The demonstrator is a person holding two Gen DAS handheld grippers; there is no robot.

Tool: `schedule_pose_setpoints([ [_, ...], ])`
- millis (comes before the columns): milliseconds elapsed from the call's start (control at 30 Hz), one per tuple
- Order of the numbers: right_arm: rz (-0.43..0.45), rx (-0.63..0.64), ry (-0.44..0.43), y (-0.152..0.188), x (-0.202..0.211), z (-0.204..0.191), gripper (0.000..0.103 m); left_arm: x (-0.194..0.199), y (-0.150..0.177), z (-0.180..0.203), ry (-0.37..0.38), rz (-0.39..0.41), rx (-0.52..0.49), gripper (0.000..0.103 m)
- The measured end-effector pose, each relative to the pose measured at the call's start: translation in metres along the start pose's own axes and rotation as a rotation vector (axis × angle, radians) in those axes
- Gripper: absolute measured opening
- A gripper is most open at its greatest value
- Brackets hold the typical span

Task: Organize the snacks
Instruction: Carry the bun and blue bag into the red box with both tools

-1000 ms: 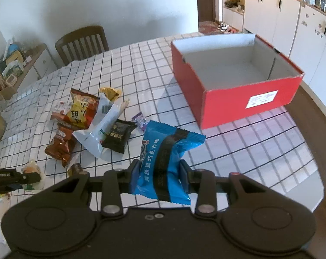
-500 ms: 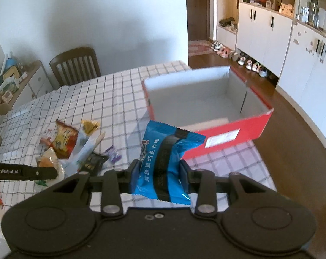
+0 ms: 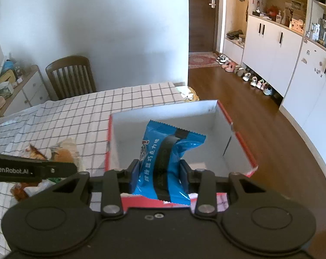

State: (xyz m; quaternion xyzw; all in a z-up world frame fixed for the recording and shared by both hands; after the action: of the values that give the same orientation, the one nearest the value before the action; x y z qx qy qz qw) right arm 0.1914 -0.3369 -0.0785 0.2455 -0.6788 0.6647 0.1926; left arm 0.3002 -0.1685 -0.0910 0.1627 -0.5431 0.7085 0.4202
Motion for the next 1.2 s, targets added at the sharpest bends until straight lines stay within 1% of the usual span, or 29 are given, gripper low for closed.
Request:
schedule_pose_setpoints([
  [100, -0.01, 0.008, 0.002, -0.006, -0.017, 0.014, 0.037, -0.022, -0.009, 0.013, -0.017, -0.004, -0.029, 0.033],
  [167, -0.019, 0.017, 0.007, -0.009, -0.03, 0.022, 0.037, -0.039, -0.014, 0.02, -0.022, -0.017, -0.029, 0.033],
  [267, -0.041, 0.024, 0.007, -0.007, -0.047, 0.031, 0.037, -0.064, -0.017, 0.029, -0.023, -0.038, -0.043, 0.034],
  [400, -0.091, 0.04, -0.004, 0.001, -0.074, 0.041, 0.037, -0.097, -0.012, 0.033, -0.051, -0.083, -0.054, 0.034],
  [467, -0.12, 0.055, -0.018, 0.007, -0.085, 0.043, 0.037, -0.11, -0.009, 0.034, -0.062, -0.105, -0.056, 0.034],
  [633, -0.187, 0.108, -0.022, 0.024, -0.107, 0.044, 0.037, -0.139, -0.001, 0.034, -0.083, -0.16, -0.071, 0.034],
  [767, -0.223, 0.124, -0.027, 0.032, -0.123, 0.045, 0.037, -0.157, 0.004, 0.034, -0.107, -0.194, -0.094, 0.034],
  [967, -0.274, 0.144, -0.019, 0.042, -0.136, 0.047, 0.037, -0.177, 0.015, 0.033, -0.136, -0.234, -0.103, 0.034],
  [1100, -0.296, 0.154, -0.021, 0.046, -0.14, 0.046, 0.038, -0.183, 0.018, 0.032, -0.144, -0.247, -0.101, 0.034],
  [1200, -0.302, 0.154, -0.038, 0.046, -0.14, 0.045, 0.039, -0.185, 0.018, 0.034, -0.159, -0.241, -0.12, 0.036],
])
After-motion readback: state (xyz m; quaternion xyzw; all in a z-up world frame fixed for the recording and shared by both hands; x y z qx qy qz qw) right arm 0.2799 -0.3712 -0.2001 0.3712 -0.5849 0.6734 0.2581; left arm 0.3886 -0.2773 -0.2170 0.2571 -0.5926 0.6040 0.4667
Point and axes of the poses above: each gripper's, at about its wrist camera, not at the fingertips, and x roughly against the way its jaws point, z to its right, y to its underside, the point moved 6 cm from there along -x, roughly the way its jaws point, and after that the axes turned 9 degrees about z, right-handed, at the moved point
